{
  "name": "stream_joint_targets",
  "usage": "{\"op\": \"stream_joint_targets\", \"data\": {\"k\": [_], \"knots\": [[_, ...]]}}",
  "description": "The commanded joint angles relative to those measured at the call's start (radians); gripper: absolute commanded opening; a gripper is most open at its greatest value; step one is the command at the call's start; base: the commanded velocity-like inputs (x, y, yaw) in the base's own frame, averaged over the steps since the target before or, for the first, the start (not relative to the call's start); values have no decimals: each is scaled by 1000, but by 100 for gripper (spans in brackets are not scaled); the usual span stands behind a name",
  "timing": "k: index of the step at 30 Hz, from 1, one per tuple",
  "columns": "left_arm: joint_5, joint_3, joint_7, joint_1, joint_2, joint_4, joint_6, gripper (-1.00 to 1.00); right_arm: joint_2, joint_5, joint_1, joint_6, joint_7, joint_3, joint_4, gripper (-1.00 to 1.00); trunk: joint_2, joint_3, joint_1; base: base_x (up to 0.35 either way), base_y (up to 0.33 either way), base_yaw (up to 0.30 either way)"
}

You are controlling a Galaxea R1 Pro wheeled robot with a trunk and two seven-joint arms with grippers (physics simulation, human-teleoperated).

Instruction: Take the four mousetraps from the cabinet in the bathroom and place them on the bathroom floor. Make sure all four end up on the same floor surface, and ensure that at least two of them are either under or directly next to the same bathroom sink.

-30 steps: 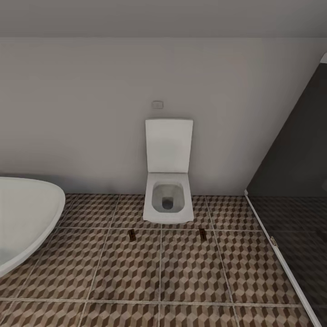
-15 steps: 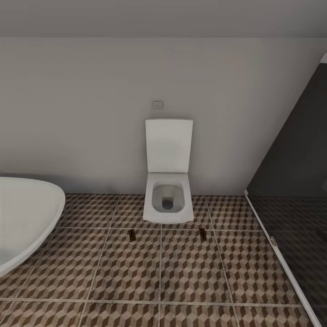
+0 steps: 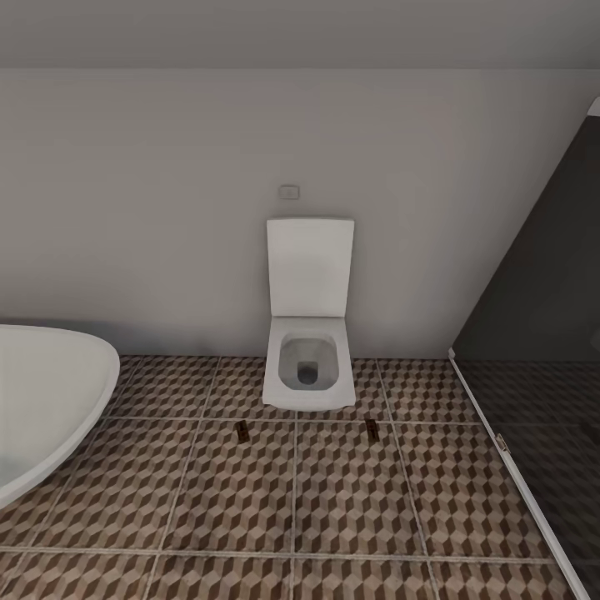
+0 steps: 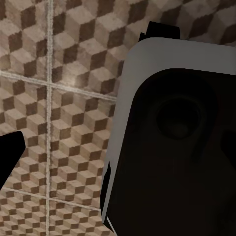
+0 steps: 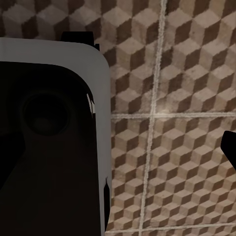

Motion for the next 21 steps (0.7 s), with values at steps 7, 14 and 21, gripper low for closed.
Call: {"op": "stream_joint_targets", "data": {"k": [7, 14, 21], "knots": [[7, -8, 8, -1, 1, -4, -1, 100, -1, 8, -2, -8, 2, -9, 4, 100, 0, -1, 0, 0, 0, 0], [7, -8, 8, -1, 1, -4, -1, 100, -1, 8, -2, -8, 2, -9, 4, 100, 0, -1, 0, 0, 0, 0], [7, -8, 8, -1, 1, -4, -1, 100, -1, 8, -2, -8, 2, -9, 4, 100, 0, -1, 0, 0, 0, 0]]}}
